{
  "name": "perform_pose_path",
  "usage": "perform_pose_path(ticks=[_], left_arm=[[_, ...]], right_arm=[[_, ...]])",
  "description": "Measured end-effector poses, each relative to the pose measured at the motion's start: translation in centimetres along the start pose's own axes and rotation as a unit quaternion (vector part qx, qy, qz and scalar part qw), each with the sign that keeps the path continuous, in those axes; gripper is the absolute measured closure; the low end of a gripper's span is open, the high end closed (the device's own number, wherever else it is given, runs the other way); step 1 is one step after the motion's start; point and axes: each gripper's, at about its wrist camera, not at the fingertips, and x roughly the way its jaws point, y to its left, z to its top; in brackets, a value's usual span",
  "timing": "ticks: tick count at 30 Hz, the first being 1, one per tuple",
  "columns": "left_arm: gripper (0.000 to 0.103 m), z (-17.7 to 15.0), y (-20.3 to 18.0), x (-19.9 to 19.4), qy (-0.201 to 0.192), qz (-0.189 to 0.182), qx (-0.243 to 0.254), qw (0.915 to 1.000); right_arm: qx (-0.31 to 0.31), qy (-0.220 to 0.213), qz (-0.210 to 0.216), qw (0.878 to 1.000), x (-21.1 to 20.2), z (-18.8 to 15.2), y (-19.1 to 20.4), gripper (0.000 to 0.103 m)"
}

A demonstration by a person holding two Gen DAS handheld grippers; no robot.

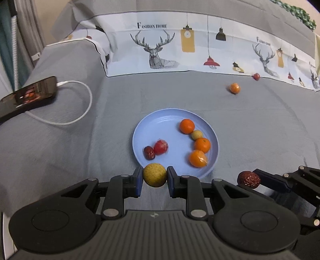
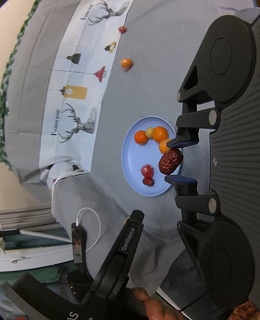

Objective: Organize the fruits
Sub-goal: 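Carry the yellow fruit and date over the blue plate and open both tools, then withdraw both tools from the plate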

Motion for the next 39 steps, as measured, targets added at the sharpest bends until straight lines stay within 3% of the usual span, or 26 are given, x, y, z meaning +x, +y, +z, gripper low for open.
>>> perform_pose_path(ticks=[15, 16, 18, 19, 20, 24, 27, 32, 39], left_arm=[[0.074, 6.0, -1.0, 11.4, 0.024, -0.006, 0.030, 0.9992], [0.069, 6.1, -1.0, 11.9, 0.025, -0.007, 0.029, 0.9992], [0.012, 6.4, -0.8, 12.4, 0.019, -0.002, 0.021, 0.9996], [0.003, 6.3, -0.7, 12.2, 0.010, 0.007, 0.014, 0.9998], [0.001, 6.1, -0.5, 11.4, -0.011, 0.014, 0.006, 0.9998], [0.000, 5.0, -0.2, 9.3, -0.021, 0.025, 0.043, 0.9985], [0.000, 3.1, 0.2, 7.3, -0.014, 0.050, 0.062, 0.9967], [0.000, -1.0, 1.6, 3.2, 0.013, 0.057, 0.031, 0.9978], [0.000, -4.1, 1.8, -2.0, -0.002, 0.046, -0.011, 0.9989]], right_arm=[[-0.012, 0.045, -0.016, 0.999, 12.0, 2.7, -3.5, 0.073], [-0.014, 0.047, -0.018, 0.999, 12.7, 2.8, -3.6, 0.072], [-0.021, 0.049, -0.023, 0.998, 13.9, 3.2, -3.8, 0.069], [-0.024, 0.055, -0.028, 0.998, 14.4, 3.4, -3.8, 0.050], [-0.026, 0.066, -0.033, 0.997, 14.9, 3.5, -3.8, 0.031], [-0.007, 0.064, -0.041, 0.997, 13.0, 3.2, -3.9, 0.013], [0.014, 0.082, -0.029, 0.996, 10.1, 1.9, -3.4, 0.009], [0.025, 0.081, -0.011, 0.996, 4.3, 0.2, -1.6, 0.005], [-0.016, 0.028, -0.046, 0.998, -1.1, -0.5, 1.1, 0.003]])
